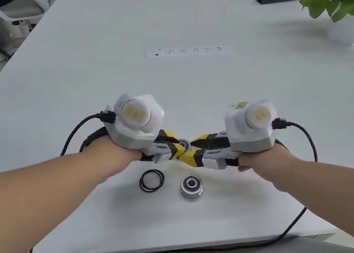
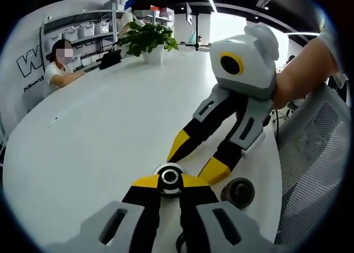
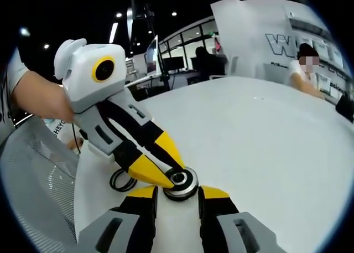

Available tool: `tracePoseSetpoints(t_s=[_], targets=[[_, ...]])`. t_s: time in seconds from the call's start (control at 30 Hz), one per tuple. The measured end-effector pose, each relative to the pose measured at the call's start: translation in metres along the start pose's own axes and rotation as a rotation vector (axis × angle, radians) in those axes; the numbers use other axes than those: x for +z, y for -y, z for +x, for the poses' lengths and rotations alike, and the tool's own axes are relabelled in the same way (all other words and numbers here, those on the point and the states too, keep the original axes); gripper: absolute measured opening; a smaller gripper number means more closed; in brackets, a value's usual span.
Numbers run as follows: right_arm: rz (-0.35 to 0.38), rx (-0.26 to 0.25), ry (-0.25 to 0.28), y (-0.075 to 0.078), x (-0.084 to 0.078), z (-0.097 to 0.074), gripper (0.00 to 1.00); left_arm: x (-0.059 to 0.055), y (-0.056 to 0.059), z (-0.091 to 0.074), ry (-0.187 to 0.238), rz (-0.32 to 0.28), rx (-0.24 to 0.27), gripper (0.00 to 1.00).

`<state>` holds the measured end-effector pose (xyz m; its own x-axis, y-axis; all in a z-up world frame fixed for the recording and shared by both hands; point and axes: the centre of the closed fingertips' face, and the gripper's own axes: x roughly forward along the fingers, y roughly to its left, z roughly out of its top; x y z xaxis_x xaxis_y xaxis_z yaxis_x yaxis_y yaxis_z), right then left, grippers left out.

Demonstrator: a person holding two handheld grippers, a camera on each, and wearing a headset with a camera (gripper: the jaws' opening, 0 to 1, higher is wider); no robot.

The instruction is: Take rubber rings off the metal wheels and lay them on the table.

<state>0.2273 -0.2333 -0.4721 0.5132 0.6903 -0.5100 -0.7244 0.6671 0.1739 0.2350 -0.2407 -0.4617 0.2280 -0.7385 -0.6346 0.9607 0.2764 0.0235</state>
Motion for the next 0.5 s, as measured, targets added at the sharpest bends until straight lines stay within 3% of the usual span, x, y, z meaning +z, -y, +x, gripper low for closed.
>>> tracePoseSetpoints(t_s=[0.2,0.5], targets=[[-0.04,-0.018,-0.017,0.0021,-0.0016,0.0011,0.24,-0.0009,-0.0002,-0.0002,-0.003,-0.002,0.003,0.07],[-0.031,-0.023,-0.032,0.003,-0.0085,-0.0031,0.2,-0.0006,0.0007,0.0,-0.003,-0.006,0.006,0.07]])
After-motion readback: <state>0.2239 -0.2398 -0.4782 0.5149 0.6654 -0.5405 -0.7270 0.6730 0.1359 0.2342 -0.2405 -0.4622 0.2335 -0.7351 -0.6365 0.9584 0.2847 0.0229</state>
